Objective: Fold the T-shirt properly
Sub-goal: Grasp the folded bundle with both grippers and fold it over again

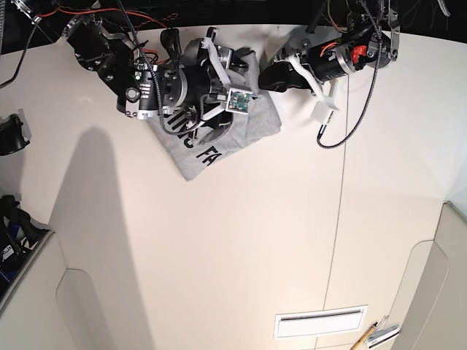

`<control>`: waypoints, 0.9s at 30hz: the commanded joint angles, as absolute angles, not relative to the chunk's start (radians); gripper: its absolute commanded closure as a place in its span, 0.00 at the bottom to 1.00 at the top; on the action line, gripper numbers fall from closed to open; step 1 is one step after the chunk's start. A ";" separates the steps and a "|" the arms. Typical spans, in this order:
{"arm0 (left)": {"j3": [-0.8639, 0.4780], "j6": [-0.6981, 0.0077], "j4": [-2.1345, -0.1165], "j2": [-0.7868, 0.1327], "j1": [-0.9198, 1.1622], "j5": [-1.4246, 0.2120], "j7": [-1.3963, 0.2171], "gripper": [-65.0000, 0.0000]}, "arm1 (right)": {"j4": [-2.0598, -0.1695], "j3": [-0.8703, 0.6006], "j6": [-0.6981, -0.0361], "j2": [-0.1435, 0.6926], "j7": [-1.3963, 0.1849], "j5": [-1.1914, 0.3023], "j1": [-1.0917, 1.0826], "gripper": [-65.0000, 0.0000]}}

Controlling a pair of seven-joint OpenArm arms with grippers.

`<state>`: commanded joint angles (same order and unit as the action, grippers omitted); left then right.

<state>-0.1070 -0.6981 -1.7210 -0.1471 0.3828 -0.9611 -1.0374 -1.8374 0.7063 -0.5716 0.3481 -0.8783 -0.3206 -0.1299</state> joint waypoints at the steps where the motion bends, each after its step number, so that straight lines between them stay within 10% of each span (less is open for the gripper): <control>1: -0.107 -0.698 -1.721 -0.147 0.383 -0.962 -1.041 0.73 | -1.837 0.706 -0.572 0.338 -0.879 -0.322 -0.136 0.43; 27: -0.247 -0.698 -1.728 -0.167 0.380 -0.998 -1.081 0.73 | -1.942 0.682 -0.572 0.313 -1.056 -0.542 -0.152 0.43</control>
<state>-0.2470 -0.6981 -1.7275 -0.1669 0.3798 -0.9981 -1.0805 -1.9419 0.6819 -0.5716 0.3134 -1.0561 -0.5423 -0.1516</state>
